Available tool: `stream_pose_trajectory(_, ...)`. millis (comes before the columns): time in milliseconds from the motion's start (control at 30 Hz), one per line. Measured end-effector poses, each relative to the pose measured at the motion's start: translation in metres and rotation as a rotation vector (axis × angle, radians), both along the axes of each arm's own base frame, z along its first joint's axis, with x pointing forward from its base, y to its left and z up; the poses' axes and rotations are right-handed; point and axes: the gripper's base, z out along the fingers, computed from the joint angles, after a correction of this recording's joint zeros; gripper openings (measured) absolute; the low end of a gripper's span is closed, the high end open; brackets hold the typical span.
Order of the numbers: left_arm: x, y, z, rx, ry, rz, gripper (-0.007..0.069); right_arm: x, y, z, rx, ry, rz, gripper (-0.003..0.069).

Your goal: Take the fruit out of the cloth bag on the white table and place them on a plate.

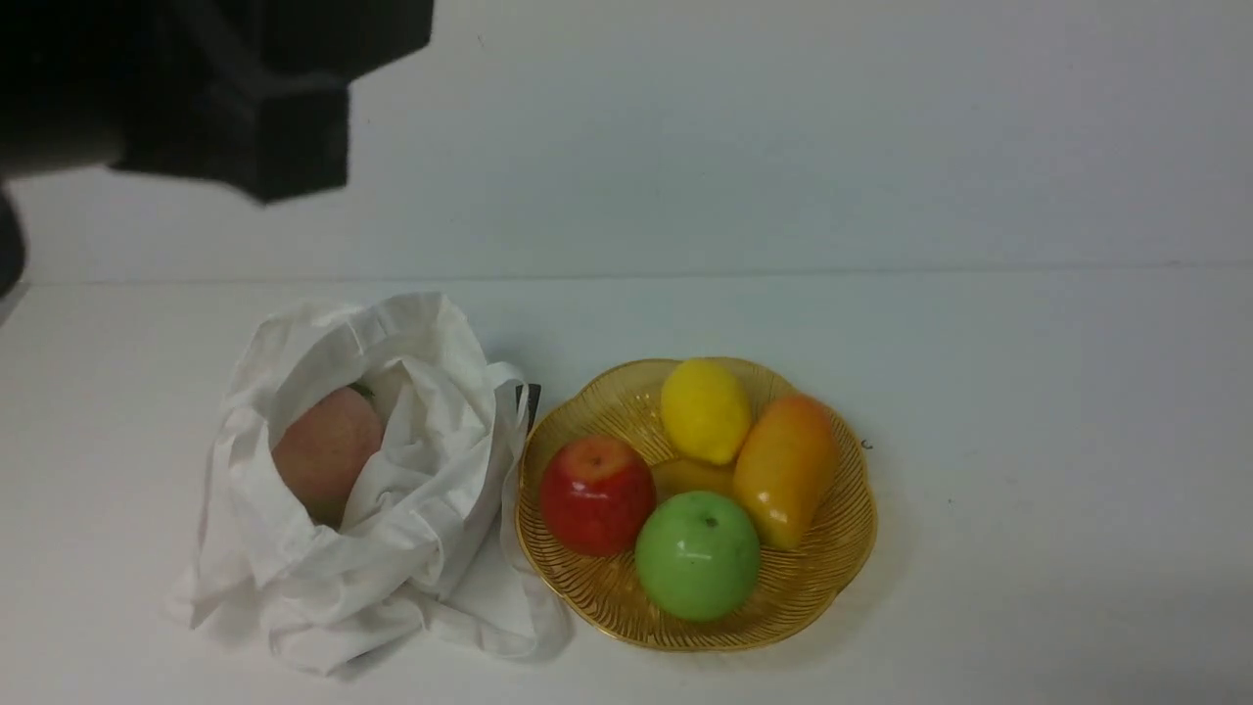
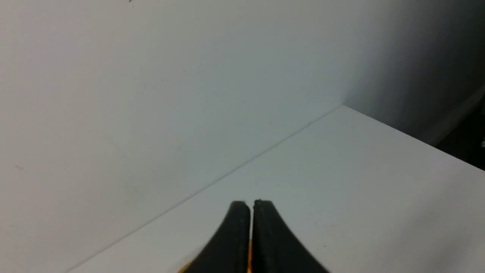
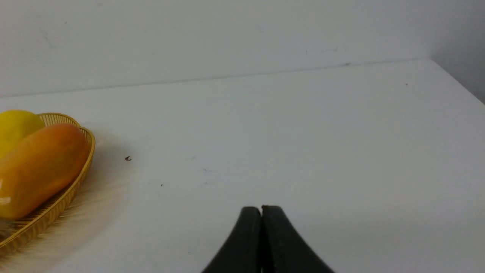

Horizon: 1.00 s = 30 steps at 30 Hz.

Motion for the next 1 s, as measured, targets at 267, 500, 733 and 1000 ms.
stream_pose_trajectory(267,-0.041,0.024,-0.028,-0.046,-0.060,0.026,-0.0008,0.000,0.000,0.000,0.000,0.000,0.000,-0.0013)
stream_pose_trajectory(500,-0.064,0.034,-0.033,-0.039,-0.063,0.000,-0.0008,0.000,0.000,0.000,0.000,0.000,0.000,-0.0013)
stream_pose_trajectory(733,-0.078,0.044,-0.028,-0.036,-0.125,0.011,-0.0008,0.000,0.000,0.000,0.000,0.000,0.000,-0.0013)
stream_pose_trajectory(1000,-0.095,0.061,-0.028,-0.026,-0.138,0.089,-0.0008,0.000,0.000,0.000,0.000,0.000,0.000,-0.0013)
